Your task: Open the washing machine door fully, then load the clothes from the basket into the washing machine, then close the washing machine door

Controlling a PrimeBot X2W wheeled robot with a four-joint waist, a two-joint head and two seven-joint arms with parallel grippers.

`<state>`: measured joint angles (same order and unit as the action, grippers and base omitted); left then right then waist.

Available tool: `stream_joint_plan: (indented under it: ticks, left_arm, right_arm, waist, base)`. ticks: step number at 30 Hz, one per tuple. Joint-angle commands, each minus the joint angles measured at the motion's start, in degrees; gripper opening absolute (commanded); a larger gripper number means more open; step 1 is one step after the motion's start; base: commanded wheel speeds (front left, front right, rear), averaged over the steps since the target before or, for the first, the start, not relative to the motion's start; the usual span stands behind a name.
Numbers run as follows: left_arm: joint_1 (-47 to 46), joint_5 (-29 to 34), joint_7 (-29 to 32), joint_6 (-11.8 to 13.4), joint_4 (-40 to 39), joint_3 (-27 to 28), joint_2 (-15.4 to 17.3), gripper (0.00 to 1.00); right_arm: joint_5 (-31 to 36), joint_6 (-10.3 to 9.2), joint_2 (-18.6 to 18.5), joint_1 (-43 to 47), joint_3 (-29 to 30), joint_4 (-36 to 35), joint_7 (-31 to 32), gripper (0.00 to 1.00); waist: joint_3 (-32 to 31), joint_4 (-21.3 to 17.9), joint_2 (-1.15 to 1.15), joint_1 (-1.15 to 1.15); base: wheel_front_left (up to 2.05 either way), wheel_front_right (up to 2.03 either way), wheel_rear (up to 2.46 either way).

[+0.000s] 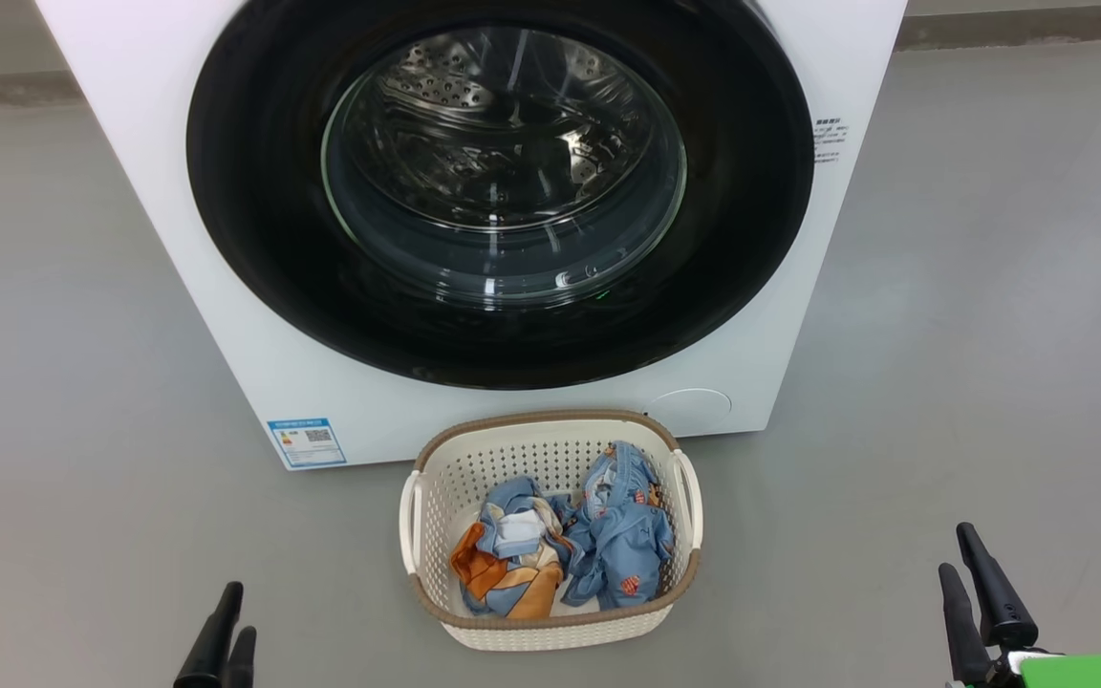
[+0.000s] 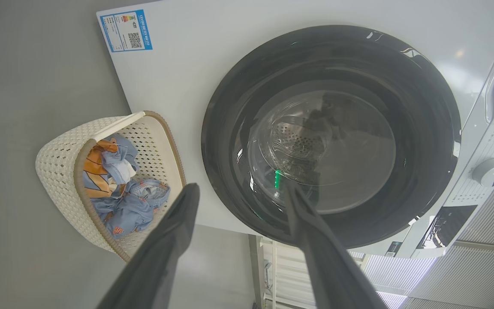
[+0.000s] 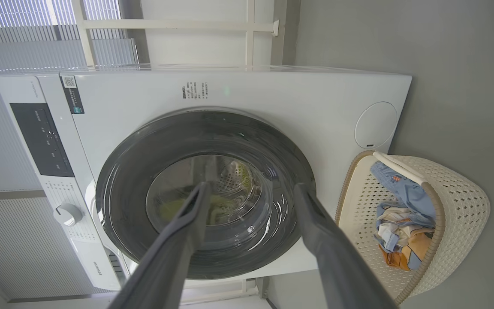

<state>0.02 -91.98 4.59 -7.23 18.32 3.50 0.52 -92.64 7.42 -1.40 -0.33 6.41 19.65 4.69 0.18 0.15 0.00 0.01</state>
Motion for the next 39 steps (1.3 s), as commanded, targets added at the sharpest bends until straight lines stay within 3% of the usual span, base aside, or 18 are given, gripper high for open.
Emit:
stream_joint_plan:
  ticks: [1, 12, 39]
  left_arm:
    - [-1.3, 1.0, -0.6, -0.1, -2.1, 0.1, 0.9, 1.00]
    - [-1.2, 5.3, -2.4, -0.1, -3.6, -0.2, 1.5, 1.00]
    - [-0.3, 31.4, -7.0, -0.1, -7.8, -1.3, 1.9, 1.00]
  right_arm:
    - [1.1, 0.01, -0.6, -1.2, -0.8, -1.8, -0.7, 1.00]
    - [6.1, 0.01, -1.5, -1.8, -2.6, -2.3, -2.6, 1.00]
    - [27.0, 0.03, -3.8, -2.8, -7.5, -3.8, -7.1, 1.00]
  waist:
    - [0.1, 0.0, 0.00, 0.00]
    - [0.2, 0.2, 0.00, -0.01]
    - [0.2, 0.6, 0.00, -0.01]
  base:
    - [0.00, 0.00, 0.00]
    - [0.00, 0.00, 0.00]
    - [0.00, 0.00, 0.00]
